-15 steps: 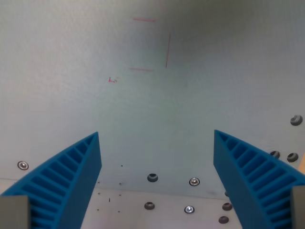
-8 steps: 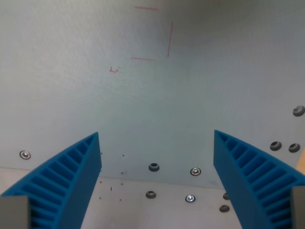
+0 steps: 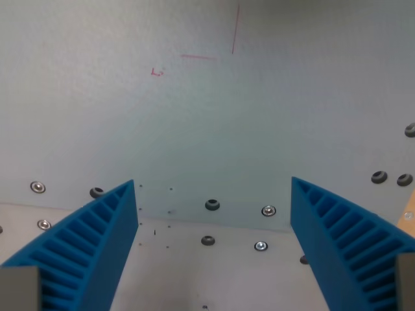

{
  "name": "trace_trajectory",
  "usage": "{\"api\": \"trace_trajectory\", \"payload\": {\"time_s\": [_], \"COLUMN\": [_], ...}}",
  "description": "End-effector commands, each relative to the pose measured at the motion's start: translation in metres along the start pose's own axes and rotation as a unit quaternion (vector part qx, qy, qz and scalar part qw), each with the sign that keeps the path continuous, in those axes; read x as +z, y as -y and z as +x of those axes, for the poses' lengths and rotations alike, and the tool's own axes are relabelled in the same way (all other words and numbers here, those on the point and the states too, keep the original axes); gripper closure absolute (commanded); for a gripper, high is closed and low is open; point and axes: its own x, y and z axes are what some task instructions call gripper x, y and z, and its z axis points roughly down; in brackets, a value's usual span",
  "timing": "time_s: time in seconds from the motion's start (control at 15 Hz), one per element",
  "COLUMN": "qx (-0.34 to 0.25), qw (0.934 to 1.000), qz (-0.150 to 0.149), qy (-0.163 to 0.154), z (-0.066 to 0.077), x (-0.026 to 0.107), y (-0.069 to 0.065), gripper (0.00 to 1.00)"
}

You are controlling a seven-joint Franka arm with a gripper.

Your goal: Rotate around base positive y

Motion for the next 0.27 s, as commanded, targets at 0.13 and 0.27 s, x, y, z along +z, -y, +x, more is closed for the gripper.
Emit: {"api": "trace_trajectory", "payload": {"time_s": [0.13,0.27], "qx": [0.001,0.001], "qw": [0.9919,0.9904], "qz": [0.014,0.015], "qy": [0.126,0.137], "z": [0.0072,0.0072], "x": [-0.0083,-0.0083], "y": [-0.0017,-0.0017], "gripper": [0.0,0.0]}}
